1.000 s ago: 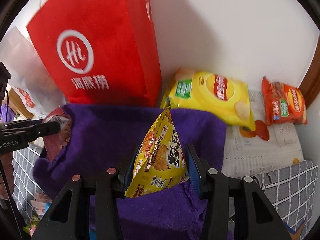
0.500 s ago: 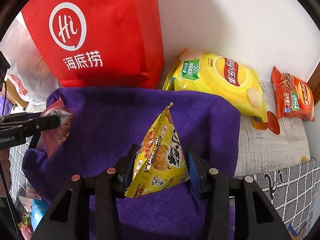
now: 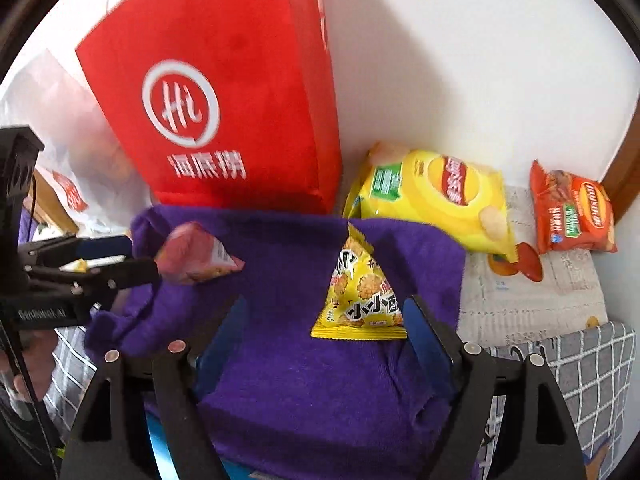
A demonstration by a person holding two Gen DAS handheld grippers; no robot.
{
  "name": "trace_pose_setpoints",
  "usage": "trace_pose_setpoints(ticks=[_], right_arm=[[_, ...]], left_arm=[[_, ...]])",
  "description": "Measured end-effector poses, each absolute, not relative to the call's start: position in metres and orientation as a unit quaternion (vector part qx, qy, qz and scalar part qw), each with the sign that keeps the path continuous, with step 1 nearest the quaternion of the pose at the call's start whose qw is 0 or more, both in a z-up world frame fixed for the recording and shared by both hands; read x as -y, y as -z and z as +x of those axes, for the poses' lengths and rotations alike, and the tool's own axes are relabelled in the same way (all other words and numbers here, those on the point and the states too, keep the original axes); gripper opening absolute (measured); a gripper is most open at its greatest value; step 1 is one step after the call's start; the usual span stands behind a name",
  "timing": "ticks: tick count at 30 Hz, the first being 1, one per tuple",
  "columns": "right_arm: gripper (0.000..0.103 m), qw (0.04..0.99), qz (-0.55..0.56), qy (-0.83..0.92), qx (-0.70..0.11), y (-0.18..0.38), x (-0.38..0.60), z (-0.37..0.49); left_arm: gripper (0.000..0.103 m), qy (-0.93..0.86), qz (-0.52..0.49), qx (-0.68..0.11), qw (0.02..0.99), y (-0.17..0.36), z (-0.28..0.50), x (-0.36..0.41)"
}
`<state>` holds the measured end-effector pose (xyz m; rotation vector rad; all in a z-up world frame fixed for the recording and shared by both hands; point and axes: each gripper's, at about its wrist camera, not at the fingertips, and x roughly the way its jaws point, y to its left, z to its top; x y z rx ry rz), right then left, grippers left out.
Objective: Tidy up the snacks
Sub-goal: 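Carry both packets onto the purple towel and open both tools to release, then grasp the large pink bag with the right tool from the snack pile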
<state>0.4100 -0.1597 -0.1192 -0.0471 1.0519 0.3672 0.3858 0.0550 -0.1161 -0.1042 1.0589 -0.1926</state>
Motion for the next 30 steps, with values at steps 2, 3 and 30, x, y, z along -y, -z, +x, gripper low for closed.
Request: trace_pose_setpoints(ticks=[2,3,30], right_arm=[[0.080,0.857,-0.010,-0.176,-0.484,0.105,0.161,0.401],[0.080,0.862,-0.012,-0.176,-0.476,0.100,0.160,0.397],[0.080,0.881,0.019,-0.168,-0.442,0.027,0.179,0.236]], left_arm=[[0.069,0.095,-0.045,-0.499,0.860,0.108,0.381,-0.053],[0.069,0.095,-0.042,-0.496,0.862,0.103,0.378,-0.052],[0.069,0.107,-0.056,-0.458,0.881,0.040,0.223,-0.056]])
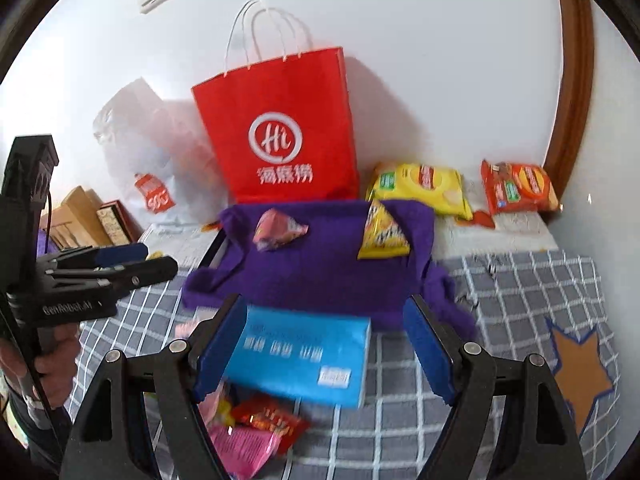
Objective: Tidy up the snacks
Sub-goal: 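Grasp the large pink bag with the right tool from the snack pile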
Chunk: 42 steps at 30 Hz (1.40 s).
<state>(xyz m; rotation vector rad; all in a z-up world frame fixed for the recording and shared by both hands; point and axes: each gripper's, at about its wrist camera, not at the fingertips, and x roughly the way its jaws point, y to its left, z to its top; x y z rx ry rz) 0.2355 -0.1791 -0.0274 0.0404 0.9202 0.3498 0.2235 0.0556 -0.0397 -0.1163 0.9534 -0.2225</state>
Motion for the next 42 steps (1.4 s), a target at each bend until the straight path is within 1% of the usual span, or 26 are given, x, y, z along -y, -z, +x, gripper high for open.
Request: trace_pose_setpoints(ticks=[5,8,14,17,20,29,32,33,36,42], right_arm=[[0.080,0.866,0.032,-0.176,-0.467,0.053,0.177,0.204],[0.076,0.853,0.037,-0.180,-0.489,0.073,0.173,0.190],[0.077,0.822,0.040,-0.208,-0.529,0.109,0.152,0.162],[0.078,0.803,0.058,-0.226,-0.548,0.122,0.144,0.152],[0.084,0.797,0.066,-0.233,-0.553,0.127,0.135,0.145],[0.084,0.783,0.046,-0.231,-0.576,0.147,0.102,0.146],[0.073,0.782,0.060,-0.236,-0.574,0.149,0.104,0.146],[0.071,0.783,0.061,-0.236,-0.572,0.148,0.106,0.146],[0.069,0.785,0.062,-0.243,-0.566,0.143,0.114,0.140],[0.069,0.800,0.066,-0.242,-0.545,0.126,0.142,0.129]], left_arm=[[0.069,0.093,-0.055,-0.457,0.883,0.049,0.194,-0.063],[0.069,0.089,-0.063,-0.463,0.880,0.056,0.181,-0.072],[0.069,0.079,-0.075,-0.468,0.877,0.067,0.157,-0.091],[0.069,0.078,-0.086,-0.467,0.877,0.072,0.146,-0.102],[0.069,0.079,-0.097,-0.470,0.874,0.078,0.139,-0.110],[0.069,0.076,-0.113,-0.477,0.868,0.092,0.130,-0.124],[0.069,0.072,-0.114,-0.482,0.866,0.098,0.129,-0.126],[0.069,0.071,-0.116,-0.484,0.864,0.101,0.128,-0.127],[0.069,0.074,-0.117,-0.489,0.861,0.108,0.128,-0.126],[0.069,0.081,-0.106,-0.510,0.850,0.130,0.137,-0.112]])
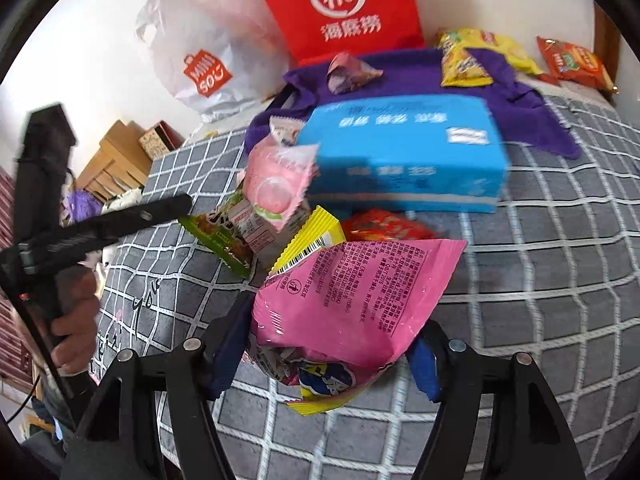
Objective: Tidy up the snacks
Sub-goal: 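Grasp the large pink bag with the right tool from the snack pile, then grasp the green snack bag with the left tool while the right tool holds the pink bag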
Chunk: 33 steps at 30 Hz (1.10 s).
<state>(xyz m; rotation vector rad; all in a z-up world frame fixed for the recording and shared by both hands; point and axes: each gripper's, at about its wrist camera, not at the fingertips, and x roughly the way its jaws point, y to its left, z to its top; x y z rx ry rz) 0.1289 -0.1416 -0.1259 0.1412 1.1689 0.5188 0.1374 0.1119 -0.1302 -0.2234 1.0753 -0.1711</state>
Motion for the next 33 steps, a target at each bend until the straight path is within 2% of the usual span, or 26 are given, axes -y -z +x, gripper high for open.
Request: trace_pose_setpoints(ticks=[9,17,19,20,33], right_arm=[[0.069,0.834,0.059,-0.177,-0.519,0.119,0.206,0.128],[0.069,0.828,0.090,-0.158,-0.531,0.138,0.227,0.140],[0.069,0.826,0.089,-0.159,-0.533,0.141,0.227,0.141],[0.069,0.826,0.087,-0.160,-0.533,0.143,0.227,0.141],[0.068,0.833,0.083,-0.156,-0.524,0.141,0.226,0.131]], left_arm=[[0.069,0.060,-0.063,-0.536,0.840,0.155,0.158,-0.097],[0.071,0.052,-0.036,-0.549,0.833,0.170,0.169,-0.085],[0.064,0.057,-0.042,-0.549,0.833,0.169,0.168,-0.088],[0.056,0.064,-0.048,-0.545,0.834,0.167,0.165,-0.090],[0.053,0.066,-0.079,-0.531,0.841,0.145,0.131,-0.103]])
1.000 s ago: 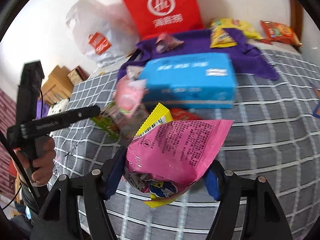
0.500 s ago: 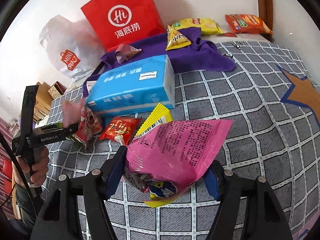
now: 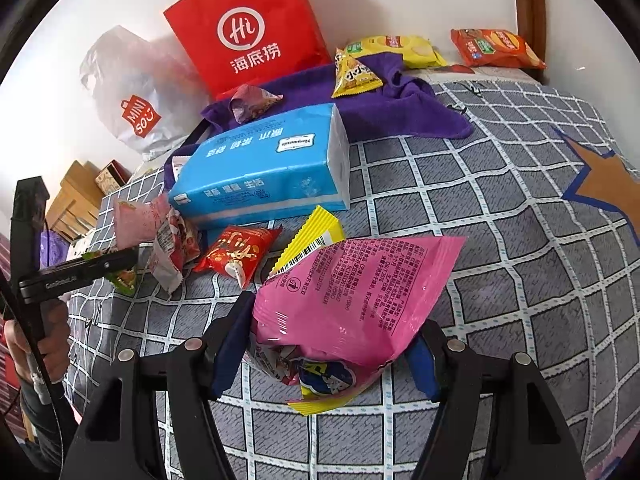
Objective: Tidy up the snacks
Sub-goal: 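Grasp the green snack bag with the left tool while the right tool holds the pink bag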
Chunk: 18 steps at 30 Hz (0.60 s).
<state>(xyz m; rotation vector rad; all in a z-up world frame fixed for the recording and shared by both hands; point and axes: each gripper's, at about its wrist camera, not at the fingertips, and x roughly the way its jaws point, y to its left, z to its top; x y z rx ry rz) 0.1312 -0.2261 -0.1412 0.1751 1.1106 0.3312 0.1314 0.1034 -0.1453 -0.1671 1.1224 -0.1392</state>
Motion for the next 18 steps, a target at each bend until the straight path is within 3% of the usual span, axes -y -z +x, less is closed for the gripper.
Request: trace_pose_setpoints(ticks=[18], right_arm=[[0.068,0.850,0.072,-0.176,-0.492,0.113,0.222,0.116]], left_arm=[[0.053,0.059,-0.102,-0.497,0.860,0.110,0.075,-0.113]])
